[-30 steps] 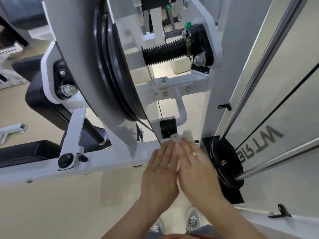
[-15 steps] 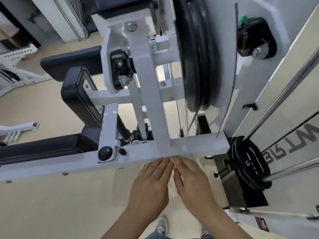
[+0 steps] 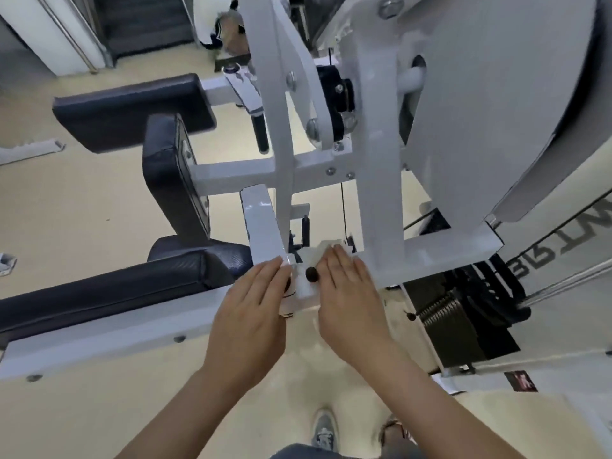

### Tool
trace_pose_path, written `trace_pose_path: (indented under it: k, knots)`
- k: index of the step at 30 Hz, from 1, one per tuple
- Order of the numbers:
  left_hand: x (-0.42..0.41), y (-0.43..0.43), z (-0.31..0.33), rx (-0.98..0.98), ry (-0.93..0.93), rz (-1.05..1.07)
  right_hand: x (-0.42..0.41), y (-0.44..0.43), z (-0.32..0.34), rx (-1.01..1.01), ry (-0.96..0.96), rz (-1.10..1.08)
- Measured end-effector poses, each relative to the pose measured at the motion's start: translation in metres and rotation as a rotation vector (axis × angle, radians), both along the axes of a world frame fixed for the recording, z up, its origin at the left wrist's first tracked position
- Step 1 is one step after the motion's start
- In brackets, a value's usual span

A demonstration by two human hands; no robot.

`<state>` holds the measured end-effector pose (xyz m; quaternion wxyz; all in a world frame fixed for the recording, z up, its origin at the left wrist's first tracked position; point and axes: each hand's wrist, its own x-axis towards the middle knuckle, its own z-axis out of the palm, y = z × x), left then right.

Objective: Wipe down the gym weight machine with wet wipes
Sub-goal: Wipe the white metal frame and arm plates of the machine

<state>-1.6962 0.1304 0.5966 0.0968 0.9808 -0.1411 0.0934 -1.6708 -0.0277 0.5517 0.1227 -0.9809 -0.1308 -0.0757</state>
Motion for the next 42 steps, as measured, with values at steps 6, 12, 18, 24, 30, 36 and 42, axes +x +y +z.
trace_pose_path:
  k: [6,12,18,24,30,36,42]
  knots:
    - [-0.002,0.015,-0.004,-0.209,0.073,-0.008,-0.050,-0.003,-0.005,0.055,-0.144,0.077]
    - [-0.021,0.023,-0.007,-0.288,0.058,0.038,-0.042,0.024,-0.003,0.114,-0.204,0.084]
    - [-0.025,-0.002,-0.009,-0.108,-0.046,-0.189,-0.038,-0.038,-0.018,-0.005,-0.293,-0.048]
    - [0.009,-0.037,-0.002,0.056,0.006,-0.204,-0.015,-0.002,-0.009,-0.010,-0.213,-0.122]
    - [0.023,-0.043,-0.020,0.253,-0.020,-0.334,-0.012,-0.062,-0.008,-0.114,-0.200,-0.091]
    - [0.028,-0.057,-0.025,0.232,-0.057,-0.435,-0.035,-0.074,-0.017,0.381,-0.146,-0.218]
    - [0.022,-0.080,-0.028,0.152,-0.070,-0.607,-0.026,-0.079,-0.033,0.202,-0.088,-0.292]
